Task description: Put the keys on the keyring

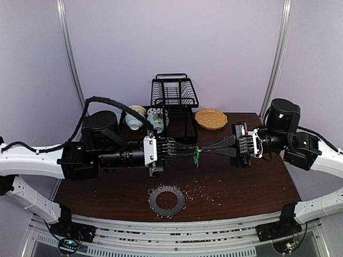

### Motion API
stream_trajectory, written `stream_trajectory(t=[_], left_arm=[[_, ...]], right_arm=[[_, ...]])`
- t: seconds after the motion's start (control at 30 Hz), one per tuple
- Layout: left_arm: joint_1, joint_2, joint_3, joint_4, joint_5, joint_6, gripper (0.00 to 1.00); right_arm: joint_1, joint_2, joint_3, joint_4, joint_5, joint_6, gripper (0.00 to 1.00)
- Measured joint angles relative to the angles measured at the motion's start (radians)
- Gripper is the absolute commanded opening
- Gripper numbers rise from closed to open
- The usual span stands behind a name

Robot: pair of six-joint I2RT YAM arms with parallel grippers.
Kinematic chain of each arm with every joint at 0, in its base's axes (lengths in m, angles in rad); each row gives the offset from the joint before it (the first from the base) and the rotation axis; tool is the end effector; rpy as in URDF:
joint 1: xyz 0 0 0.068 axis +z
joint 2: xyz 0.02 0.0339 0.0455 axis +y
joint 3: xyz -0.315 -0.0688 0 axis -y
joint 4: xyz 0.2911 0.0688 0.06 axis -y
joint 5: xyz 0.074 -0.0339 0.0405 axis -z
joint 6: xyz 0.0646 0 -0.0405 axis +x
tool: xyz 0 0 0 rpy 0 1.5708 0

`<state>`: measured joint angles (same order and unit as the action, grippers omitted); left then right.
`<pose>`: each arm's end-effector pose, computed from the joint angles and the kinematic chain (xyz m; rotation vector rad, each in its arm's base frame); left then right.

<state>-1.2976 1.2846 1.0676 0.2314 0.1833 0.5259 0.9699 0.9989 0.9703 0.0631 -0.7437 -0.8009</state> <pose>0.0873 -0.3554 0.4136 1.3555 0.8613 -0.7467 0.1130 0.2422 0.4342 -1.5165 0.4720 0.7010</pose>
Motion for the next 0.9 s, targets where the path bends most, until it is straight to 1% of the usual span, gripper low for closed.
stream_trajectory(t=[0.13, 0.5, 0.63, 0.7, 0.77, 0.9], left_arm=[[0.0, 0.0, 0.0, 0.0, 0.0, 0.002, 0.0], [0.0, 0.002, 0.0, 0.003, -0.004, 0.006, 0.0], [0.0, 0.002, 0.0, 0.002, -0.039, 0.003, 0.0], [0.0, 0.002, 0.0, 0.0, -0.067, 0.0, 0.0], [0.0, 0.002, 0.0, -0.001, -0.103, -0.001, 0.0], [0.0, 0.002, 0.004, -0.024, -0.174, 0.0, 0.0]], right_arm=[[0.0, 0.0, 0.0, 0.0, -0.002, 0.0, 0.0], [0.0, 0.0, 0.0, -0.001, -0.005, 0.0, 0.0], [0.0, 0.0, 0.0, -0.004, 0.008, -0.006, 0.23], [0.0, -0.01, -0.013, 0.007, 0.04, -0.011, 0.33], [0.0, -0.027, -0.034, 0.028, 0.071, -0.006, 0.35], [0.0, -0.066, -0.071, 0.057, 0.143, -0.034, 0.35]])
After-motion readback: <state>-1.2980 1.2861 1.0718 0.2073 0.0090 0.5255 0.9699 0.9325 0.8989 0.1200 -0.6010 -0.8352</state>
